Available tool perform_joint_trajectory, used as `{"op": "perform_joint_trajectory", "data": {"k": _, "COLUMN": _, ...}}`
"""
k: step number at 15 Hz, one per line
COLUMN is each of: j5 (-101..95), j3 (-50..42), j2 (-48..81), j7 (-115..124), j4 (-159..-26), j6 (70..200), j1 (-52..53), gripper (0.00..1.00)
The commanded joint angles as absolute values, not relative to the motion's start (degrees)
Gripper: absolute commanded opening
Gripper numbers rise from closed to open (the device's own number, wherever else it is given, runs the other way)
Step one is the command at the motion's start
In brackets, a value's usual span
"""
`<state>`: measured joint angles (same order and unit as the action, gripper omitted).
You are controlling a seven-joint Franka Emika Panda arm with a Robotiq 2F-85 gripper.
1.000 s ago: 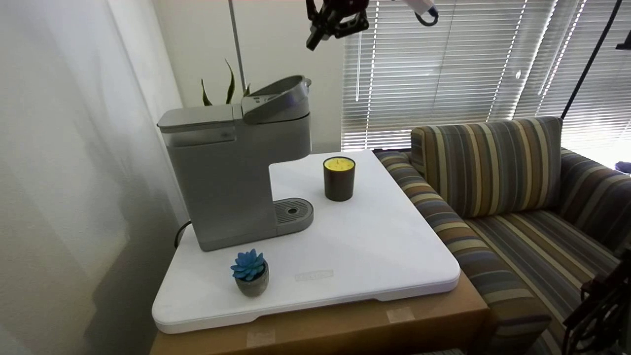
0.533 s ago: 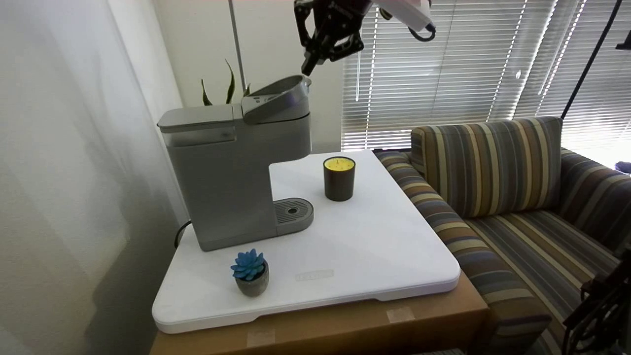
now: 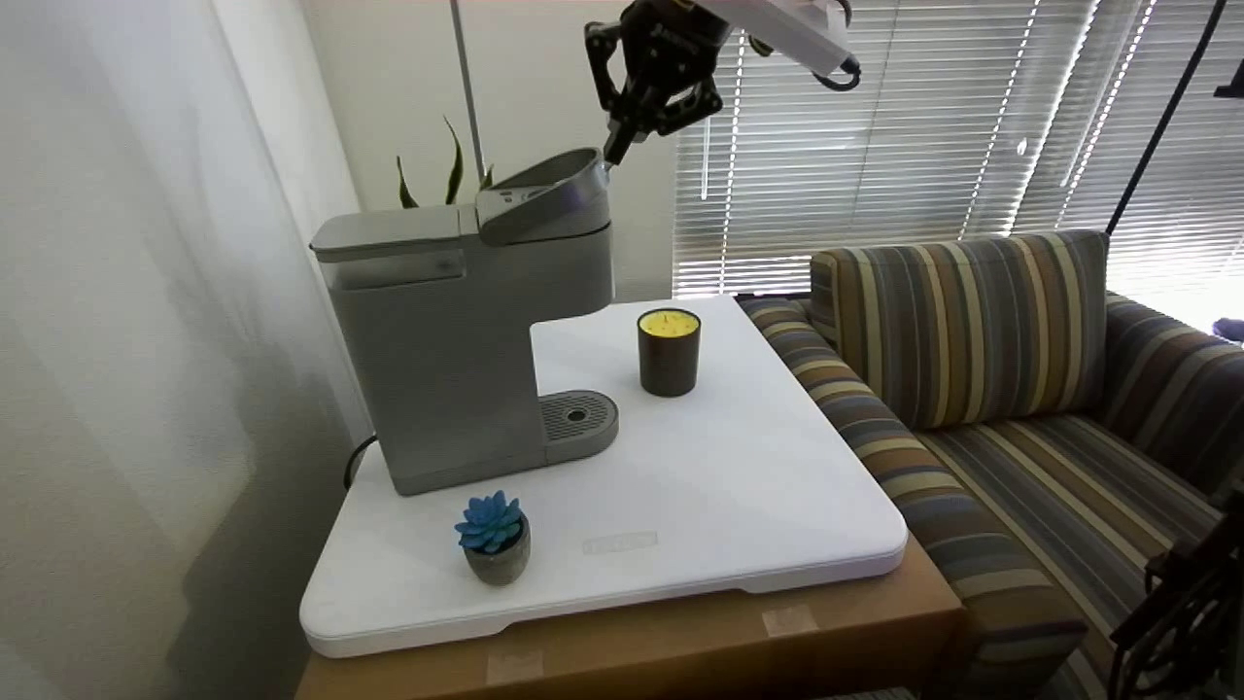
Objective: Close the coffee machine chamber
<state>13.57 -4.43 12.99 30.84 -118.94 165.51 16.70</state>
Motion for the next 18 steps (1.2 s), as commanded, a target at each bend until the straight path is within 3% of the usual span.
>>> {"op": "perform_joint_trajectory", "data": {"k": 1, "j5": 11.27, "j3": -5.69, "j2": 13.38, "j7": 32.74, "j4": -118.19, "j6": 163.84, "j1": 17.40, "gripper": 0.00}}
{"op": "perform_joint_trajectory", "data": {"k": 18, "j5": 3.53, "j3": -7.20, "j2": 15.74, "j7": 36.71, "j4": -112.32, "j6": 160.77, "j1": 19.09, "gripper": 0.00}}
